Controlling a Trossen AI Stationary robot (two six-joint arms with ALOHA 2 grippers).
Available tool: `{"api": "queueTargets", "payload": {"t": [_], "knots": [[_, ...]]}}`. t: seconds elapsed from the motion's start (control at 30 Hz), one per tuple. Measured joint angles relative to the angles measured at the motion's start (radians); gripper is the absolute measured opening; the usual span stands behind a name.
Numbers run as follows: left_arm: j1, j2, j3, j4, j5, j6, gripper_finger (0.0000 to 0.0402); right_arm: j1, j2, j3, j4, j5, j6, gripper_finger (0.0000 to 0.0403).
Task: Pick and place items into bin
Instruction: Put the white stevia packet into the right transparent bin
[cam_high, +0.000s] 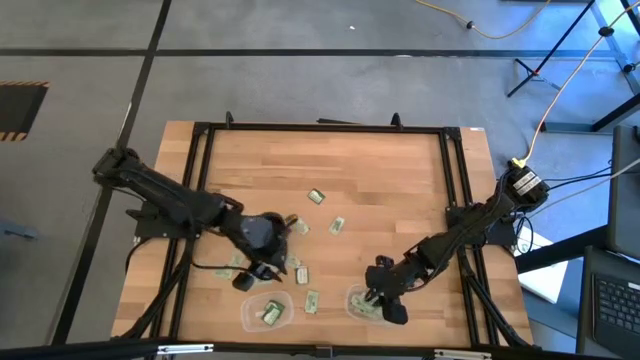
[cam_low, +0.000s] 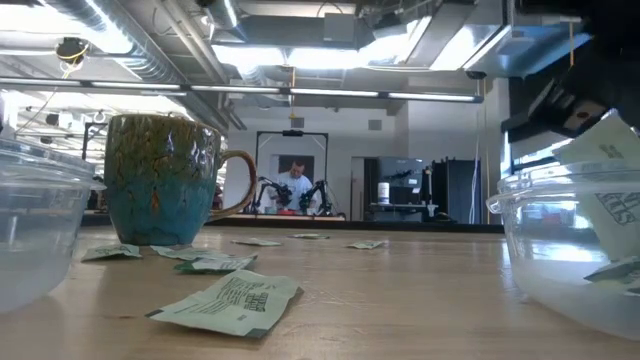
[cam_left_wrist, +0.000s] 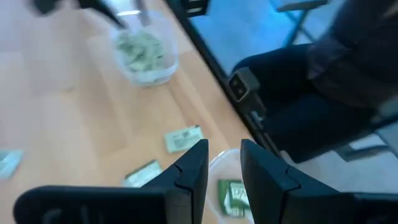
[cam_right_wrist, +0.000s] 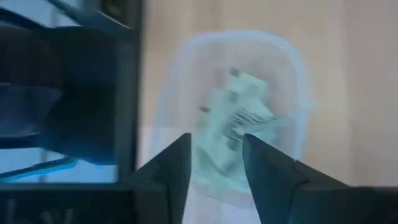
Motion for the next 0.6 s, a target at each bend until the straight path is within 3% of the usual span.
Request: {"api": "queueTargets", "payload": {"t": [0.13,0.3,0.6], "knots": [[-0.072,-0.073,0.0,-0.124,-0.183,-0.111,0.0088,0.0,0.0,0.0,0.069,-0.109,-0.072,0.0162],[-0.149,-0.105,0.0,-0.265,-0.341,-0.269,0.0088,-0.014,0.0,0.0,0.06,-0.112,-0.076,0.0161],[-0.228,-0.047,-0.001,-0.619,-0.396,-0.706,0.0088,-0.108,-0.015,0.0,0.041,-0.013,-0.202,0.0163]]}}
